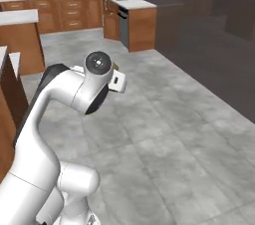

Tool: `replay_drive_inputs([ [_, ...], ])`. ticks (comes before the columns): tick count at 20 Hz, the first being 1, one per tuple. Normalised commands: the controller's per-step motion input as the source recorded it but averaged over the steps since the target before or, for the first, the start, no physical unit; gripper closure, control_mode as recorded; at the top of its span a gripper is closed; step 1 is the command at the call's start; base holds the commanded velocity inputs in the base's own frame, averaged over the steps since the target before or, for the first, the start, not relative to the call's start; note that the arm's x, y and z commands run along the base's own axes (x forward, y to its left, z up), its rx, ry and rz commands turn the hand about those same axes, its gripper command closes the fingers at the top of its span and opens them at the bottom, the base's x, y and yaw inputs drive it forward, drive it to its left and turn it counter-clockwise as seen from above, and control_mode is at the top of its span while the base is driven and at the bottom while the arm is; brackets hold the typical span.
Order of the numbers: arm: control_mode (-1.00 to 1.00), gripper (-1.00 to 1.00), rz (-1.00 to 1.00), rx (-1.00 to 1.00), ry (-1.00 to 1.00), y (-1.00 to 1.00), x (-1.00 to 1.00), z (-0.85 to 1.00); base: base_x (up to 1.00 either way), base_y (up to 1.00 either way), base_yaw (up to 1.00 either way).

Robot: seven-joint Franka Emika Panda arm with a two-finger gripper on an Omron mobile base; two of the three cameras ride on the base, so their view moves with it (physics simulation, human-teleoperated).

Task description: Pick up the metallic utensils from the counter and place them in the open drawer. Make sure not to pick up any wooden utensils.

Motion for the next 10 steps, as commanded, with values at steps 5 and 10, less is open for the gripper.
replay_drive_inputs([
  [5,1.0,1.0,0.0,0.0,0.0,0.0,0.0,0.0,1.0,-0.4,0.2],
  [10,1.0,1.0,0.0,0.0,0.0,0.0,0.0,0.0,1.0,-0.12,0.22],
])
